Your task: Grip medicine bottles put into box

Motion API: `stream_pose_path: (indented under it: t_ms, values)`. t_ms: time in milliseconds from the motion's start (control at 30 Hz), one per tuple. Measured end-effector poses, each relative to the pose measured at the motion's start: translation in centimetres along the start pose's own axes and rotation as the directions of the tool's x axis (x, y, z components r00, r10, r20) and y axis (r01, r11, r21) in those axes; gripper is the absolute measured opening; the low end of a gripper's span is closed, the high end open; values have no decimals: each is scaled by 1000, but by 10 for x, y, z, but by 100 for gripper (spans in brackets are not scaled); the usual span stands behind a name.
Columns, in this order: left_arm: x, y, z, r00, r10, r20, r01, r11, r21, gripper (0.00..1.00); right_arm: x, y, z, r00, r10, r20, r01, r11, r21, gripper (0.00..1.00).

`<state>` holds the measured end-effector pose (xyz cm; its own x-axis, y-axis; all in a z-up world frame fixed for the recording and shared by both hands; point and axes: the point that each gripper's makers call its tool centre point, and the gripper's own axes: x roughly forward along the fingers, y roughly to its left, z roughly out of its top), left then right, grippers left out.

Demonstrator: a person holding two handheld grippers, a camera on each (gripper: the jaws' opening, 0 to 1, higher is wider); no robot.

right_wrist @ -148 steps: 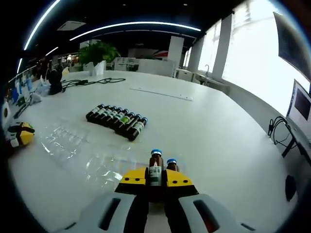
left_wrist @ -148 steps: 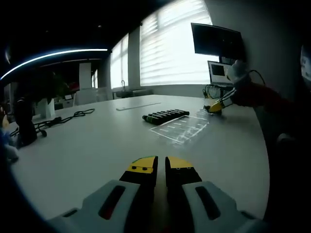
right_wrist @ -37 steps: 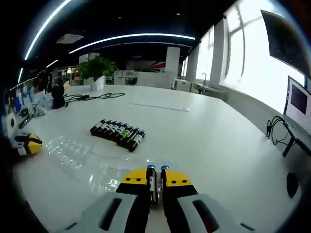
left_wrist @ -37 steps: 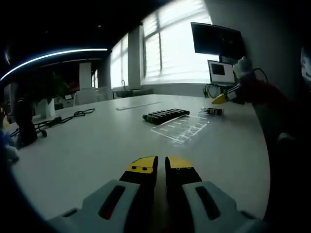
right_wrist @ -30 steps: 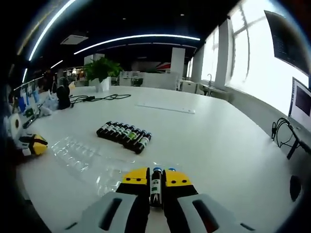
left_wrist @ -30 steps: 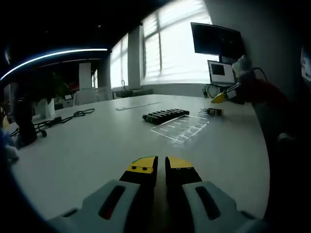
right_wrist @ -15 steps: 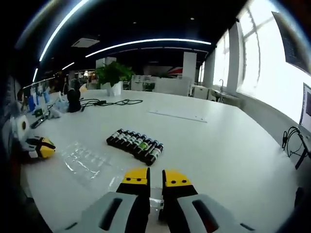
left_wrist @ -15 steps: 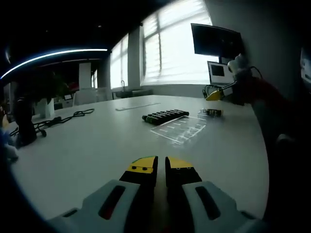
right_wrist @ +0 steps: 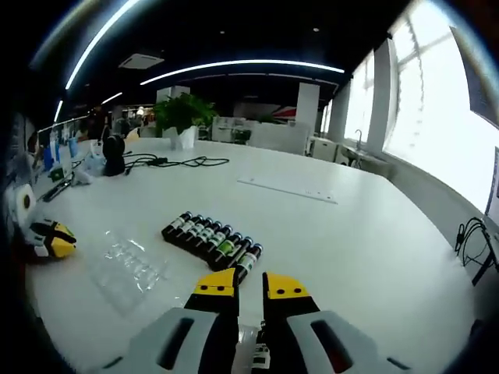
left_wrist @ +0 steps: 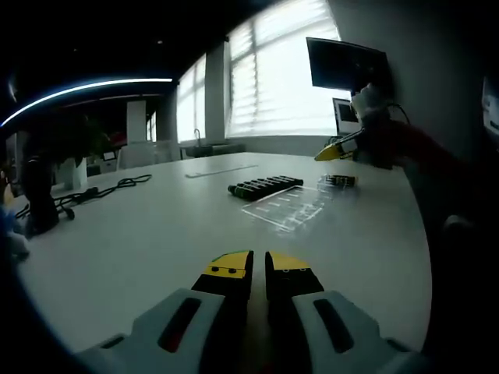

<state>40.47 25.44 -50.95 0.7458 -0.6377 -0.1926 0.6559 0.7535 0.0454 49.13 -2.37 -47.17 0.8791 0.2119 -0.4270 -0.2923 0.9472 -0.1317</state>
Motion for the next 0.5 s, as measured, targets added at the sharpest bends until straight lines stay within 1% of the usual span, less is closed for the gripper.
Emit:
stream_pose_path:
  t_ms: [133,267,367,500]
  values:
    - [0,0,0,1000,-1,1,1,1000,-1,2,10,1,2,1000,4,-6,-4,1000,4,9]
    - [0,0,0,1000,-1,1,1,1000,-1,2,20,-2,2,1000,-16,-20,16,1000,-13,9]
    - [0,1,0,1000,0,2,0,1000,-3,2,29,-3,0,999,-12,-33,12,1000,2,9]
    - [0,1,0,1000,0,2,0,1000,-1,2,41,-6,-4,998,-25,-63,27,999,19,9]
